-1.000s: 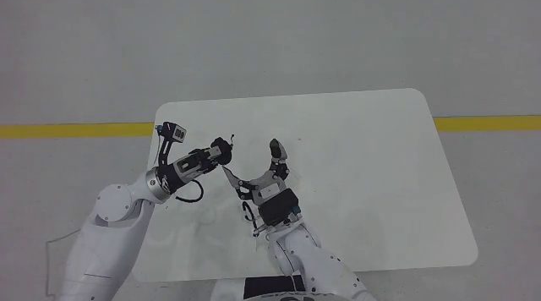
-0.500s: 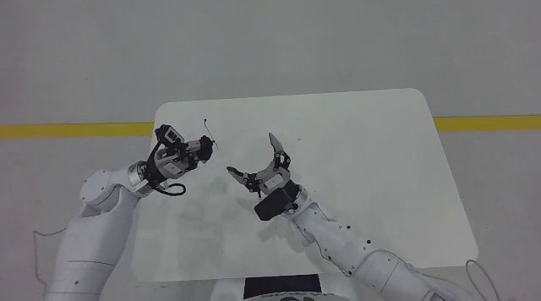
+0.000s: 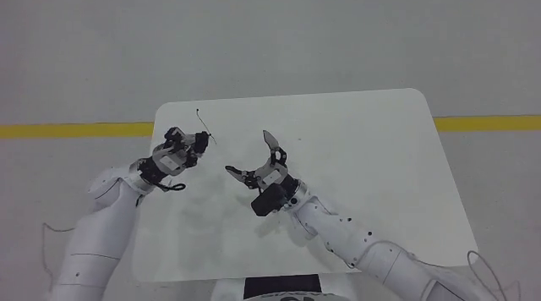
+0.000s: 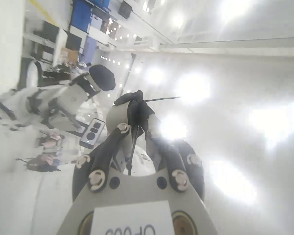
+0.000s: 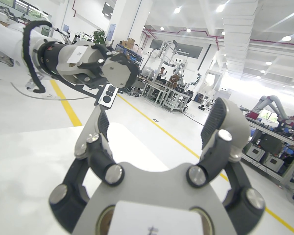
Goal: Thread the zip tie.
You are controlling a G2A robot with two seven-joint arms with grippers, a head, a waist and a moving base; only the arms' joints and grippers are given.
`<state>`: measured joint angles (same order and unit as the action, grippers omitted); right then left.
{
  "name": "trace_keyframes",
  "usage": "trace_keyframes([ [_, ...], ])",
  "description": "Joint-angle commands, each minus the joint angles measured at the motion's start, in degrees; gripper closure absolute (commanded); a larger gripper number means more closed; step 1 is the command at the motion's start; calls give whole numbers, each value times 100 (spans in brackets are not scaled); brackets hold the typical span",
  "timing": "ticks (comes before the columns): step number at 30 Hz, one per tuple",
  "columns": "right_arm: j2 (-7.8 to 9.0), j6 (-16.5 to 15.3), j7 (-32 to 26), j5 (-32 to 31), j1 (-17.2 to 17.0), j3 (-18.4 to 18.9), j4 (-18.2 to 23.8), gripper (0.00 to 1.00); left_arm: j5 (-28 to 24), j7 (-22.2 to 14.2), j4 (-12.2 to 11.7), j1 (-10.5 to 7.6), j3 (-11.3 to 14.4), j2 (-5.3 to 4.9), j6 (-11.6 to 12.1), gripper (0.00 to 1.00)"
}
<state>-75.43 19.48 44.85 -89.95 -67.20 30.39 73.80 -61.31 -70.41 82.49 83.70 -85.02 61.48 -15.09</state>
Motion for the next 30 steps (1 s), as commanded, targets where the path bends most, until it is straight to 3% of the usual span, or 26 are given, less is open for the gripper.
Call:
trace_keyframes([
  [1,7,0,-27,0,58,-40,-50,0,-206,-161,-140,-71,98,8,-226,100],
  [4,-2,0,-62,0,92,-79,-84,0,-58,-193,-258,-156,219,7,-167,100],
  [10,-6,0,-54,0,90,-75,-85,0,2,-183,-262,-165,228,4,-104,100],
  [13,-3,-11,-126,0,86,-80,-35,0,-4,13,-176,-142,274,13,-12,100],
  [22,36,0,5,0,287,-253,-53,0,55,-113,68,-92,472,15,235,100],
  [30,36,-21,-36,0,269,-234,14,0,55,-113,68,-92,472,15,235,100],
])
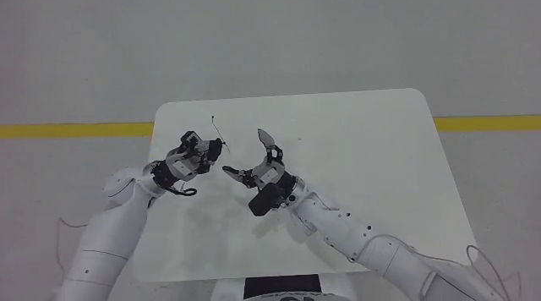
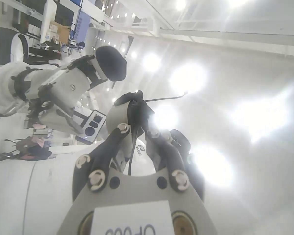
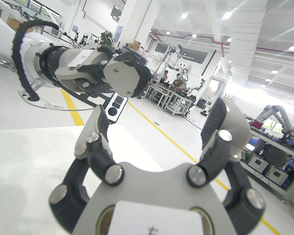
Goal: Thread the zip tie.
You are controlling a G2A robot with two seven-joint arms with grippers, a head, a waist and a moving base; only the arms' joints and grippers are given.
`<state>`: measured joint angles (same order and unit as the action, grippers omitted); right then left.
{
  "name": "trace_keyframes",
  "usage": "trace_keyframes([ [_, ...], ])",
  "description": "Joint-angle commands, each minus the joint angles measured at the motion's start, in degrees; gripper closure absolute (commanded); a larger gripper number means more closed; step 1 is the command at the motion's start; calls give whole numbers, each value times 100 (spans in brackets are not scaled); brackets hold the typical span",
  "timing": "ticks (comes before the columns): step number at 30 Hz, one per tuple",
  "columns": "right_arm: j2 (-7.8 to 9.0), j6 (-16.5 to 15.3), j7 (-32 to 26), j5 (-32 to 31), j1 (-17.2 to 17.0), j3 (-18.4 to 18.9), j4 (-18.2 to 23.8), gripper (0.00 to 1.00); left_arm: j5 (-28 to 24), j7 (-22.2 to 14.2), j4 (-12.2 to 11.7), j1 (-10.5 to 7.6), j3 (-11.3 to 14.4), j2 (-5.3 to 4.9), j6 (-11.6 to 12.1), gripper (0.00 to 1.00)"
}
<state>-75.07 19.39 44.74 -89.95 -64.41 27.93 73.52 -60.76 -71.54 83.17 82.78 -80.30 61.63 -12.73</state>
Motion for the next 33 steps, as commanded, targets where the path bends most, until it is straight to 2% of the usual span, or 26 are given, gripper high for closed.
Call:
trace_keyframes([
  [1,6,9,-13,0,-8,19,73,0,0,0,0,0,0,0,0,100],
  [6,41,9,23,0,84,-25,84,0,0,0,0,0,0,0,0,100],
  [7,46,9,28,0,94,-33,87,22,0,0,0,0,0,0,0,100],
  [8,53,9,32,0,106,-44,89,37,0,0,0,0,0,0,0,100],
  [10,61,9,18,0,126,-77,82,53,0,0,0,0,0,0,0,100],
  [15,72,9,-43,0,207,-183,69,71,0,0,0,0,0,0,0,100],
  [24,72,9,-75,0,229,-233,86,82,0,0,0,0,0,0,0,100],
  [33,52,9,-82,0,251,-264,63,87,0,0,0,0,0,0,0,100],
])
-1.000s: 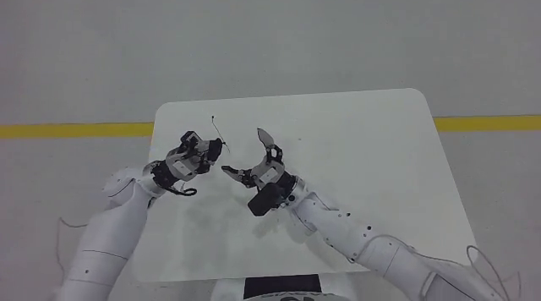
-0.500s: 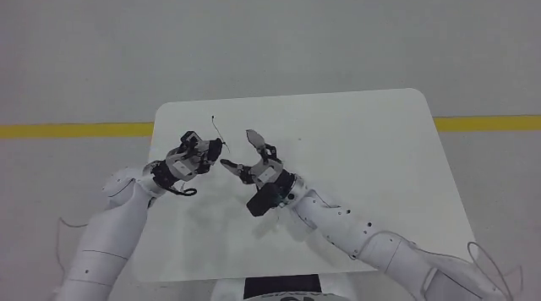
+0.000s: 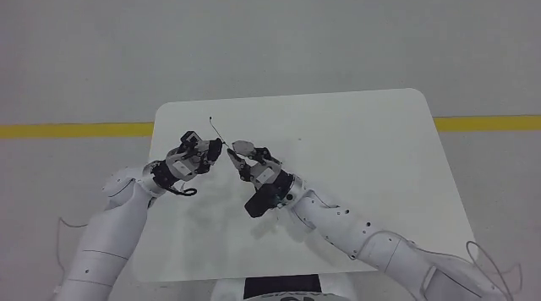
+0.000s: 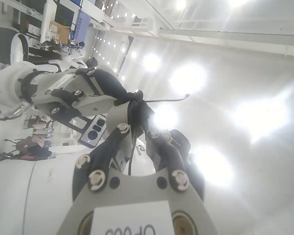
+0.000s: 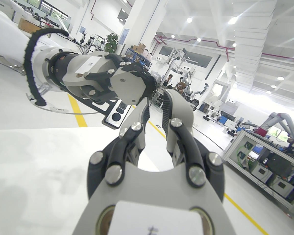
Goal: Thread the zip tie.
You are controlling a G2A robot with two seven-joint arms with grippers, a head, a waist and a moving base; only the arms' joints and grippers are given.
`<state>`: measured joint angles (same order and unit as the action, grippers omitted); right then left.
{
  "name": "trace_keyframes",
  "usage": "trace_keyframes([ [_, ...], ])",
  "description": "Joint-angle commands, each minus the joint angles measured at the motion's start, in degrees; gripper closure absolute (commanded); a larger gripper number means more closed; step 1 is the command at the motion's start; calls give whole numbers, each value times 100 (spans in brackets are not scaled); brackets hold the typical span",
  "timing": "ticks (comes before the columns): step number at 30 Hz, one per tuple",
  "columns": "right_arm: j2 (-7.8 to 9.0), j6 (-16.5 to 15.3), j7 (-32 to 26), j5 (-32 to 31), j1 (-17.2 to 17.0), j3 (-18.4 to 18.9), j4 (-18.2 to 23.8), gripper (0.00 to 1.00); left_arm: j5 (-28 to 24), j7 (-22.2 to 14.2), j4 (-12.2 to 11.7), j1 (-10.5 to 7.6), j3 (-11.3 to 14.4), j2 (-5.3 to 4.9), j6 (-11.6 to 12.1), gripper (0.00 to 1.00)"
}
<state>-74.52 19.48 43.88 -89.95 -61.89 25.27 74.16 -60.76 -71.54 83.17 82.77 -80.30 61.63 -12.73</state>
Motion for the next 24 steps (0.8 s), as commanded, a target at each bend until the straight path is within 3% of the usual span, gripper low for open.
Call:
trace_keyframes([
  [1,-8,0,4,0,1,1,0,87,0,0,0,0,0,0,0,100],
  [11,-62,0,5,0,58,-44,-26,86,0,0,0,0,0,0,0,100],
  [14,-74,0,14,0,63,-41,-44,89,0,0,0,0,0,0,0,100],
  [18,-82,0,32,0,52,-16,-56,100,0,0,0,0,0,0,0,100],
  [24,-75,0,60,0,4,42,-57,100,0,0,0,0,0,0,0,100],
])
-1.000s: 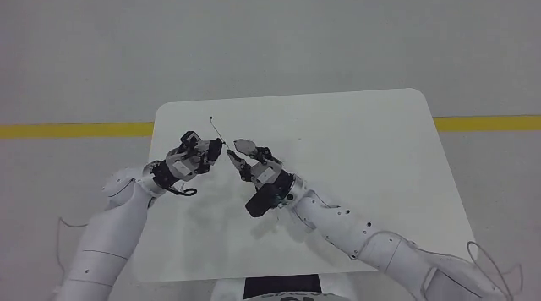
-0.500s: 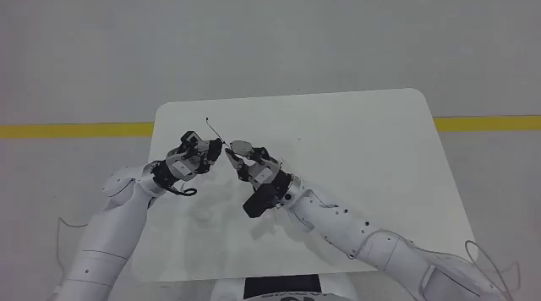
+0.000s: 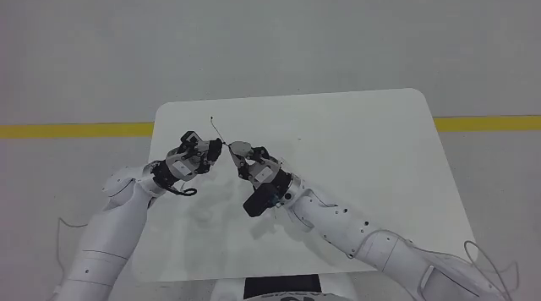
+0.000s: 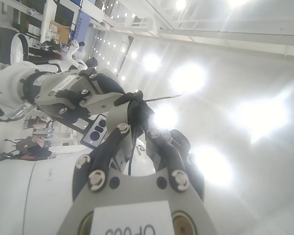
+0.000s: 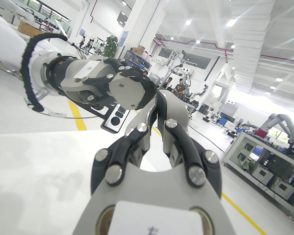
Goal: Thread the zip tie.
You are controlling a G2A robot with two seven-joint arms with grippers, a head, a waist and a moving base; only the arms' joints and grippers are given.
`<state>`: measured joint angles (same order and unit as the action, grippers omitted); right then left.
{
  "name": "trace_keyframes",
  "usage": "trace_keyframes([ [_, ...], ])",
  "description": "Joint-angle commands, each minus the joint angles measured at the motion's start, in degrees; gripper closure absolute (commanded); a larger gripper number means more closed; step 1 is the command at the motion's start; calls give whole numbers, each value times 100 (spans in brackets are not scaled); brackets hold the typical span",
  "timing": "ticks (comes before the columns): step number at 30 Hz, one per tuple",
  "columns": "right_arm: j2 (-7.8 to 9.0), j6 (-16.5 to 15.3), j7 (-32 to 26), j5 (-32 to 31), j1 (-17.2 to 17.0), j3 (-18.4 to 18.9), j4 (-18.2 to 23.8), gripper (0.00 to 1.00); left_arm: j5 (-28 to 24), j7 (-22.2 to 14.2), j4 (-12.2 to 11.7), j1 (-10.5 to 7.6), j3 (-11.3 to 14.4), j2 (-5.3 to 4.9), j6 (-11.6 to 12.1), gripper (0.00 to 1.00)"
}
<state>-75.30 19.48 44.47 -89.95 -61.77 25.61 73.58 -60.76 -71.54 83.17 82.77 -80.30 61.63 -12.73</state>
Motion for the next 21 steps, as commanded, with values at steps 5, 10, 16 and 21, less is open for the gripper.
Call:
trace_keyframes([
  [5,15,0,-3,0,-51,64,1,100,0,0,0,0,0,0,0,100],
  [10,23,0,2,0,-111,138,7,100,0,0,0,0,0,0,0,100],
  [16,43,0,10,0,-175,251,6,100,0,0,0,0,0,0,0,100],
  [21,70,0,4,0,-226,335,12,100,0,0,0,0,0,0,0,100],
])
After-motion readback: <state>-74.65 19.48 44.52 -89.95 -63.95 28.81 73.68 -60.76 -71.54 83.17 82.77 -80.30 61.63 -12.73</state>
